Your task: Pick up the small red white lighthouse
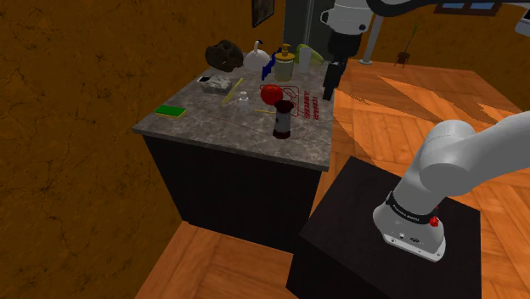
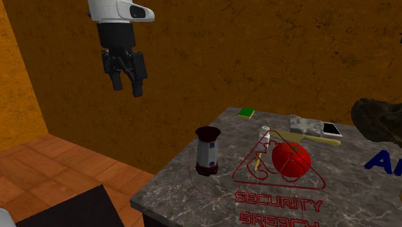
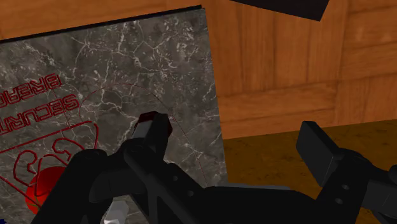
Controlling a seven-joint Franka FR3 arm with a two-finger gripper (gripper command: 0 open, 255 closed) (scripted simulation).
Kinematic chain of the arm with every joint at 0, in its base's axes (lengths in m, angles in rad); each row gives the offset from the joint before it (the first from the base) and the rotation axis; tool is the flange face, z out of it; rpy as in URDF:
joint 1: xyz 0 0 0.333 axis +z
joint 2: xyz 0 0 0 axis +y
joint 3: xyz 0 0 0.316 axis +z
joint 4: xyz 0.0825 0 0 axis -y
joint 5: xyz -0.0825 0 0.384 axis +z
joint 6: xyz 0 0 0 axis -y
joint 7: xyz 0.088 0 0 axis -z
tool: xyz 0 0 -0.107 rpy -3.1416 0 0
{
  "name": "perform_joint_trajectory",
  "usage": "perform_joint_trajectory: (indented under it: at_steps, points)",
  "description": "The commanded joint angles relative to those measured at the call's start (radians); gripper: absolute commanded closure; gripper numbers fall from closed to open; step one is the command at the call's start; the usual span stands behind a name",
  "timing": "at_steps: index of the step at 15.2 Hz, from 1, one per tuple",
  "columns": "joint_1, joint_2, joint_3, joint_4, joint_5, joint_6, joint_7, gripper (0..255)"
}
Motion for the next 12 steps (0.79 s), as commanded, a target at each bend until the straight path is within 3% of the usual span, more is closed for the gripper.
perform_joint_trajectory:
  at_steps: [1, 12]
  points:
    - [0.0, 0.0, 0.0, 0.0, 0.0, 0.0, 0.0, 0]
    - [-0.04, 0.412, -0.053, 0.154, -0.027, 0.237, -0.055, 0]
